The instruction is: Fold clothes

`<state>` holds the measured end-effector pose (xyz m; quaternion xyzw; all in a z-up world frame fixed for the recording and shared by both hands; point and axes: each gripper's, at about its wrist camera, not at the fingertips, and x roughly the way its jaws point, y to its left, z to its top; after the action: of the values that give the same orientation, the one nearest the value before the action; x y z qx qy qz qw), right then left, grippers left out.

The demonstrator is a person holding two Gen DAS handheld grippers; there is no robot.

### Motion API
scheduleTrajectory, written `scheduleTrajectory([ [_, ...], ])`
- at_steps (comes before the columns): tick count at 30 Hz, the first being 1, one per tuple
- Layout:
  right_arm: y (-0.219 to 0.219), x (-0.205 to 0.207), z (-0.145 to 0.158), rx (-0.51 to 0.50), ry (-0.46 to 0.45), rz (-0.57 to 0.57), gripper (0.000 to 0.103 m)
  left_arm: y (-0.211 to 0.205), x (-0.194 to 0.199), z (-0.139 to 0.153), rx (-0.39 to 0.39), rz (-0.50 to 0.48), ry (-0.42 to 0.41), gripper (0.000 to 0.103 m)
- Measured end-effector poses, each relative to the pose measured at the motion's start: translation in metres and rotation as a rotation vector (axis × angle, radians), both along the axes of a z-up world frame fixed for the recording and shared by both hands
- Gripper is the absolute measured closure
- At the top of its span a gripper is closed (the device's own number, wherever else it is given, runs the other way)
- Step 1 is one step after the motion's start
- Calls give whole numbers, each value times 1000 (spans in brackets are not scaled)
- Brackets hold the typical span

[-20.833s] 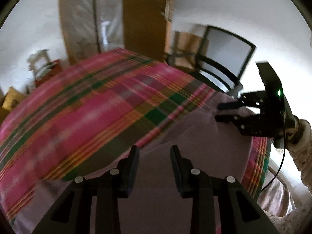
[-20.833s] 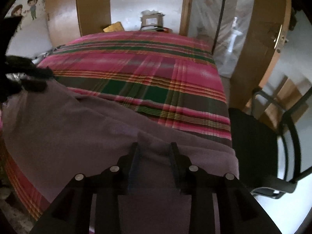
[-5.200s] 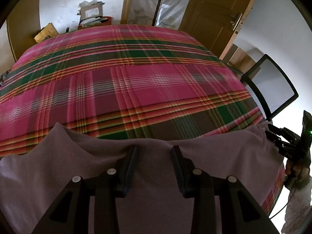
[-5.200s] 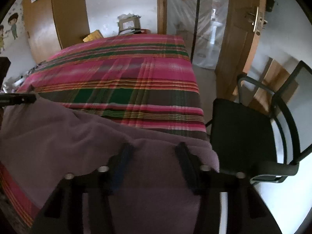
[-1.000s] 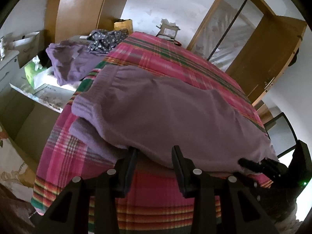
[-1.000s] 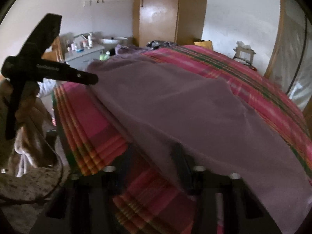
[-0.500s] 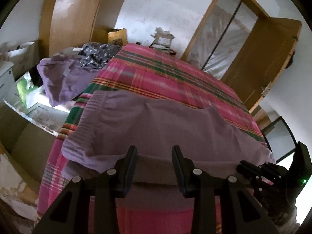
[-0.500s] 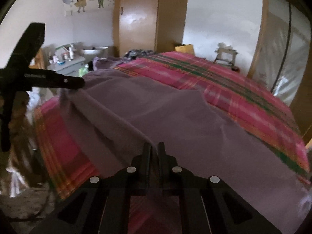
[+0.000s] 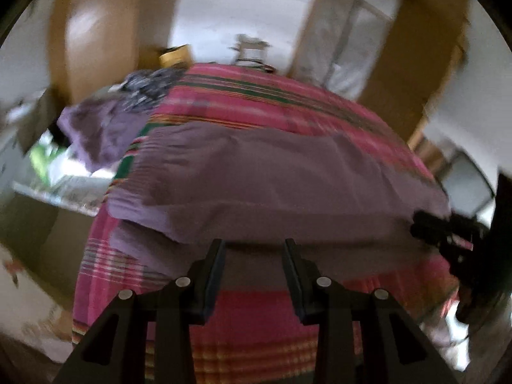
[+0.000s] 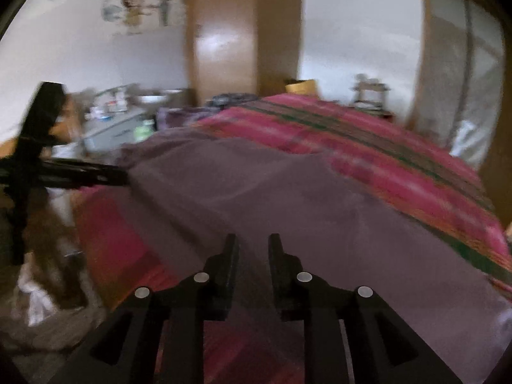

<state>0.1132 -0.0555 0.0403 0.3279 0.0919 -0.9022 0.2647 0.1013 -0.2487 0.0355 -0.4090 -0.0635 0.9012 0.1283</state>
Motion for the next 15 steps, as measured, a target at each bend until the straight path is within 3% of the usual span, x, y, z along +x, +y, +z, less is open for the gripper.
scheduleTrajectory([
  [4,-14,10,-10,3,-52,110,83,37,10,-4,-81,-178,21,66],
  [9,-29,12,-27,66,-86,139,83,78,12,-14,-242,-305,51,66],
  [15,-36,10,-32,98,-77,153,75,86,10,-19,-251,-383,39,66],
])
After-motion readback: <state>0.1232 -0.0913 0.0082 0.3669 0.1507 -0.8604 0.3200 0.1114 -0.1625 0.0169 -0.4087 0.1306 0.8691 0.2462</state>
